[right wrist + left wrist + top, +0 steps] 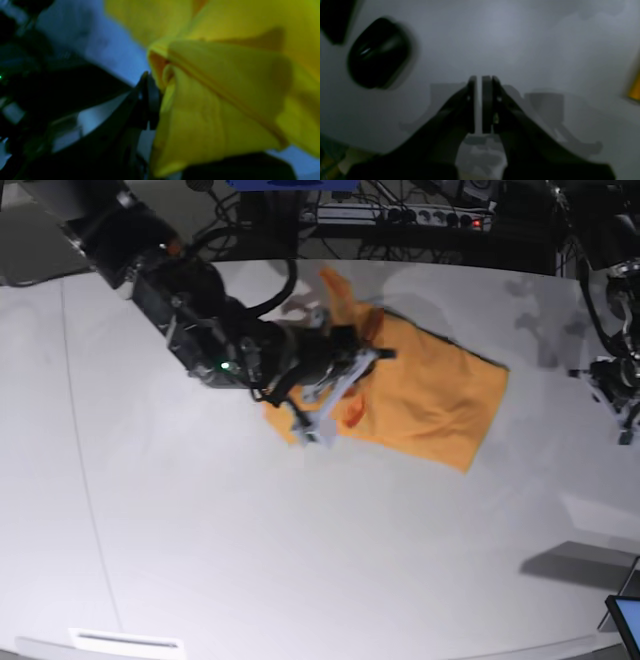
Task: Fold the T-shirt properly
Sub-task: 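Lift the collar edge with the right gripper and fold it over the shirt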
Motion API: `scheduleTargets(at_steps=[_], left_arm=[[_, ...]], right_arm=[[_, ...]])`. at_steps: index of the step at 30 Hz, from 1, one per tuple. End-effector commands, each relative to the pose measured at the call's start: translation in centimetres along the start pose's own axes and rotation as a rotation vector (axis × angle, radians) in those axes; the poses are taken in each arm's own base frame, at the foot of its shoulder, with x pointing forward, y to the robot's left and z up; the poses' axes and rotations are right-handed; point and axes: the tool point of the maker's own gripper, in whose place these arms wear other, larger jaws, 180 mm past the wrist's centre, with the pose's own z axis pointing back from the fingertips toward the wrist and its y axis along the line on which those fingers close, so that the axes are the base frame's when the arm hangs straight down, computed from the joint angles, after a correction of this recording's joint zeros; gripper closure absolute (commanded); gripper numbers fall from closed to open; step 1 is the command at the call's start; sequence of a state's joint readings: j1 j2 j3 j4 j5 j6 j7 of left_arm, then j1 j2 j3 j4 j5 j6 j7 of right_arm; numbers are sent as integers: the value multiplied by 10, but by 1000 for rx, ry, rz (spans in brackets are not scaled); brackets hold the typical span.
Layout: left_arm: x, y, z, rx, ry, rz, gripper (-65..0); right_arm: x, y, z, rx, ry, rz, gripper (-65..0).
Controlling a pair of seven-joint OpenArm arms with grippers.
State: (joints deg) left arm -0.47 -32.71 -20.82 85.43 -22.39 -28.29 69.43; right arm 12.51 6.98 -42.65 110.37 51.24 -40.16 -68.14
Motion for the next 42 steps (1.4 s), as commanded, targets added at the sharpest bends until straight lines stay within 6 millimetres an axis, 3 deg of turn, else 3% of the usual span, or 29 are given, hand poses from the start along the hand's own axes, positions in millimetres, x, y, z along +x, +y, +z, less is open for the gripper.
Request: scheduleTargets(at_steps=[1,14,21,28,32,42], left_arm=[[13,19,11,58,-36,-19,-44],[11,18,10,66,-26,-27,-44],[17,1,5,40,-16,-91,-44],[25,2,10,48,-41,-98,-44],[34,-1,19,62,-78,-127,-44],[37,-4,21,60,-85,-143,-44]], right_arm=[[10,12,6,31,-27,24,-3],[21,46,2,94,-15,51,-3],[14,67,-8,125,23,71,-3],[-2,66,-43,57,124,99,-3],[3,62,-54,5,94,134,-3],[5,59,-61,-30,97,169,-3]])
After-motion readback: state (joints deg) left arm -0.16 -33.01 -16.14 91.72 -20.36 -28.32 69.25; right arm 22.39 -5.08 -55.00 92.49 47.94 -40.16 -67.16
